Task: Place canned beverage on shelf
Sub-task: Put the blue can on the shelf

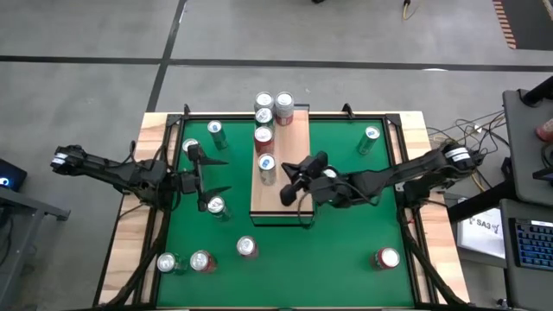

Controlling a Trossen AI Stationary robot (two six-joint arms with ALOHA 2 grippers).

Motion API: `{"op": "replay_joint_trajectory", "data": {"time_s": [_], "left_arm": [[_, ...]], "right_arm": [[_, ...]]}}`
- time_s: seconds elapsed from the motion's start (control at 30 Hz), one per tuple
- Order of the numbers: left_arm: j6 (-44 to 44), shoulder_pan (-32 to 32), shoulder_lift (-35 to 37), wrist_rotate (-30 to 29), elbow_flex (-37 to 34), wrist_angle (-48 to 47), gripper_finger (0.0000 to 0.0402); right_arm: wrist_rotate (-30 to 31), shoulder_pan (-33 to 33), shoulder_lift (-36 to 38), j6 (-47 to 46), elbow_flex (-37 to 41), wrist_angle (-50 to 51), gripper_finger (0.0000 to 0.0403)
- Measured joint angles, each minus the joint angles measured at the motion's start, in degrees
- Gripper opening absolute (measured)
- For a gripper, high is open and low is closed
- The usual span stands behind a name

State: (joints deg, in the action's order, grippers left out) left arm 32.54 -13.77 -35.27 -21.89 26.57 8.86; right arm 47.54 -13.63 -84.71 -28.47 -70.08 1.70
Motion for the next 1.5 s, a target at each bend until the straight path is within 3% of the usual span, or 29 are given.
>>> {"op": "replay_joint_trajectory", "data": {"time_s": [0.2,0.53,0.97,1.5], "left_arm": [[1.5,0.0,0.0,0.0,0.0,0.0,0.0318],[4.8,0.0,-0.4,0.0,0.0,0.1,0.0318],[8.5,0.0,-0.8,0.0,0.0,2.2,0.0318],[9.1,0.0,-0.8,0.0,0.0,2.7,0.0318]], "right_arm": [[-5.7,-1.4,2.1,0.1,0.0,2.8,0.0013],[-10.1,-1.2,-4.0,1.0,0.0,1.4,0.0013],[-10.0,0.2,-6.4,5.8,0.0,-7.5,0.0013],[-10.1,2.9,-6.3,8.2,0.0,-7.9,0.0013]]}}
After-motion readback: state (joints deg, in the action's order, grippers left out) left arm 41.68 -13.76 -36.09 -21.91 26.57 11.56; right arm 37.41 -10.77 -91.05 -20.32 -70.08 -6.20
